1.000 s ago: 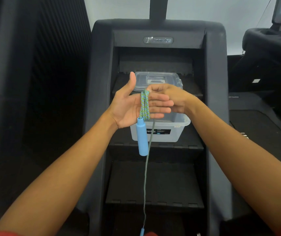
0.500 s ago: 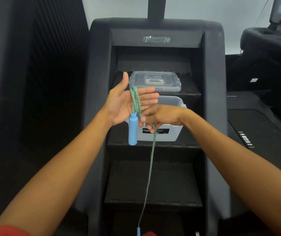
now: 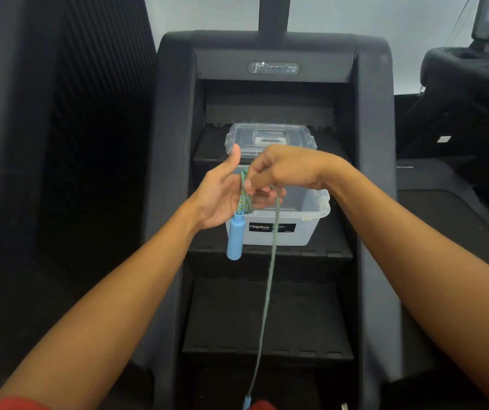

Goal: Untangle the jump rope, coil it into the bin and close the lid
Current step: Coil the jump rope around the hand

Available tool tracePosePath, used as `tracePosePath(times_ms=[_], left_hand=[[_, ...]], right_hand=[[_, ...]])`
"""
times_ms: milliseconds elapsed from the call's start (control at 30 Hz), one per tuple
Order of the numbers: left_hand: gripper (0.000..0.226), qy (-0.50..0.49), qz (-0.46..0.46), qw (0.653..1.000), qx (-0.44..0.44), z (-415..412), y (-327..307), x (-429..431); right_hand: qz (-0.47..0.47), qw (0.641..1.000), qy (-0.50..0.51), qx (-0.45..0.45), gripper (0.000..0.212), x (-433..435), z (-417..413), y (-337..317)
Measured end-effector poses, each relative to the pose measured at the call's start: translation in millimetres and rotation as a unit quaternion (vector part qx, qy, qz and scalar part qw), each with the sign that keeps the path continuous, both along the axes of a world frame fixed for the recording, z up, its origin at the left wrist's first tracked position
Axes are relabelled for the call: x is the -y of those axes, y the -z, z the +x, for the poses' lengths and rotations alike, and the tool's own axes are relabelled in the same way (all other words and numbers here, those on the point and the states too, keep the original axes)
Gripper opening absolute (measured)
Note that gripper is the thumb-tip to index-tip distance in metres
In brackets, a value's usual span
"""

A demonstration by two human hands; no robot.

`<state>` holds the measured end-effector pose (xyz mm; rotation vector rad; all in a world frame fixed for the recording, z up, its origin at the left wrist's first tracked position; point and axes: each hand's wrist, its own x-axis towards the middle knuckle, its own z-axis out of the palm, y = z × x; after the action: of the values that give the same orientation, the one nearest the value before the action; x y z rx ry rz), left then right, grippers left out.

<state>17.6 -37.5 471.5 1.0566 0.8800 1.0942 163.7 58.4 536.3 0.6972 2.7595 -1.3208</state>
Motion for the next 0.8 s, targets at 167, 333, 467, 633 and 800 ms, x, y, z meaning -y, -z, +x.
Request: tracePosePath(times_ms=[167,333,467,633,800], left_hand=[[0.102,-0.025,-0.013,0.999,0.016,-3.9,-3.2,-1.3],[0.104,-0.024,-0.009,1.0,-0.004,-11.9,-5.4,-0.8],[0.105,0.013,-0.005,0.999,0.035,-9.5,-4.8,-0.4],[0.11,0.02,0.018,0.998,0.061,-10.4,-12.4,0.4],[0.116,0.046,0.031,0.995,0.079,-8.0,-20.7,-3.5]], right_hand=[[0.081,0.993,0.041,-0.073,0.024,-5.0,-3.7,2.6],[0.186,0.972,0.045,-0.139,0.022,-8.8,-8.1,13.5],[0.14,0.974,0.038,-0.176,0.023,-14.8,-8.3,17.6],[-0.037,0.973,0.066,-0.217,0.024,-18.3,-3.1,34.4],[-0.137,0.965,0.078,-0.21,0.024,-10.4,2.9,54.9]])
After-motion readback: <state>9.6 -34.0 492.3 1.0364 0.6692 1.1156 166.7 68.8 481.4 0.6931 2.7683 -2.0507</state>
